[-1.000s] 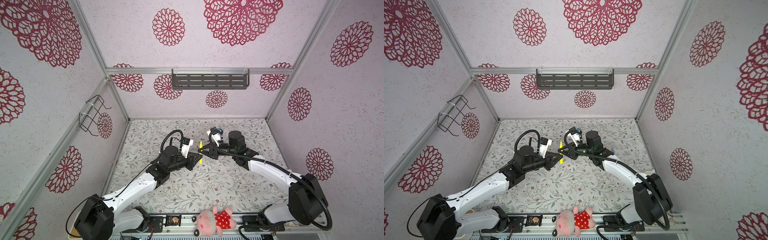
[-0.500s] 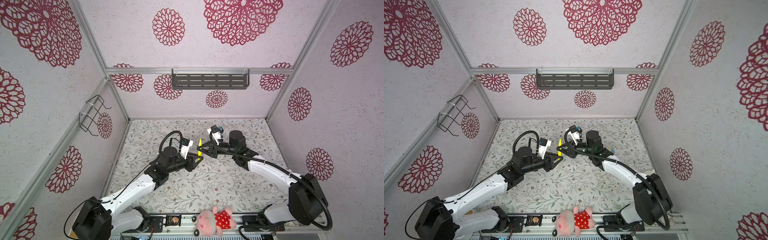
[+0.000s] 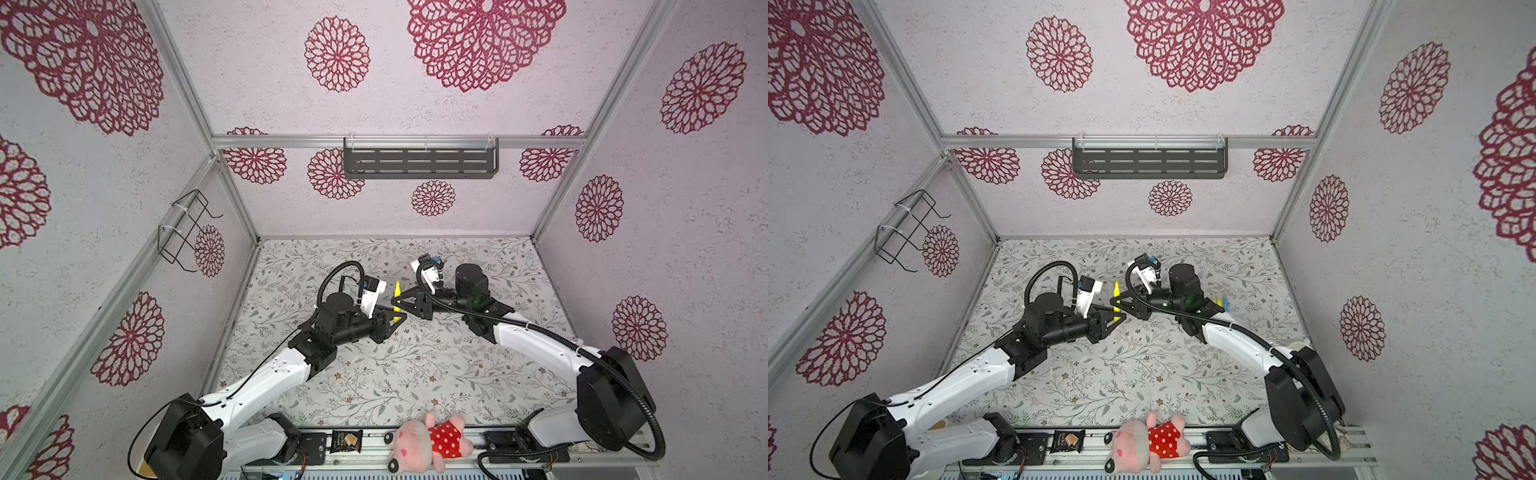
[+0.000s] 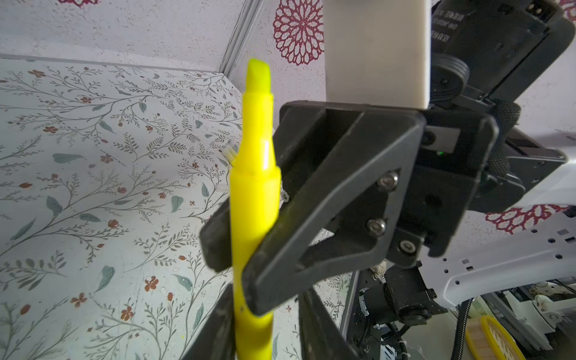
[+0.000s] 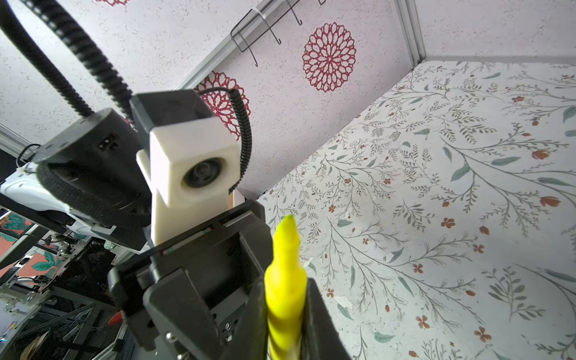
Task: Insert pens into pen caps
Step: Pick up a pen from the center of the table.
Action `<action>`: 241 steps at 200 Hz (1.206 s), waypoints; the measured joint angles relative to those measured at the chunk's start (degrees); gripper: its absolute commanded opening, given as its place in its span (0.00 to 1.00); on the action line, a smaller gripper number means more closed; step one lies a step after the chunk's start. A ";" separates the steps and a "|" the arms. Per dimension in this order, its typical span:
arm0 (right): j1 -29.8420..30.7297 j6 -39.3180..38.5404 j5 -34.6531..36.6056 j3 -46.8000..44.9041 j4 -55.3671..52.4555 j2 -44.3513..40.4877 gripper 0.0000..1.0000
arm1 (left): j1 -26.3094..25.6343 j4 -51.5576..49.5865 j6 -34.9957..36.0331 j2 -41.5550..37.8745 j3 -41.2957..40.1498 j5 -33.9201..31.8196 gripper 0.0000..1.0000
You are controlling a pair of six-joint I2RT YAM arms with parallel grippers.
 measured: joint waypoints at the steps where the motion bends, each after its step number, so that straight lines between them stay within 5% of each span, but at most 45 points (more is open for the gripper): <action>1: 0.00 0.02 -0.02 0.00 -0.02 0.00 0.01 | 0.00 0.02 -0.02 0.00 0.00 0.02 0.34; 40: 0.37 0.04 -0.76 -0.11 0.00 0.00 0.01 | 0.39 0.70 -0.42 0.00 0.00 0.68 0.32; 75: 0.70 0.02 -1.22 -0.11 0.28 -0.07 0.00 | 1.05 0.74 -0.85 0.02 -0.13 1.68 0.11; 123: 0.79 0.07 -1.20 -0.11 0.20 -0.15 0.04 | 1.81 0.74 -1.05 0.00 -0.13 2.86 0.00; 137: 0.81 0.07 -1.14 -0.11 0.15 -0.17 0.15 | 1.84 0.72 -1.05 -0.02 -0.13 2.97 0.00; 155: 0.92 0.13 -0.83 -0.11 -0.13 -0.48 0.49 | 1.88 0.70 -1.05 -0.22 -0.20 3.19 0.00; 170: 0.94 -0.50 -0.28 -0.09 -0.72 -0.98 0.58 | 1.90 0.70 -1.05 -0.74 -0.42 3.26 0.00; 241: -1.49 -9.14 9.38 0.35 -15.26 -10.62 0.65 | 4.15 0.83 -1.03 -4.96 -4.31 3.15 0.00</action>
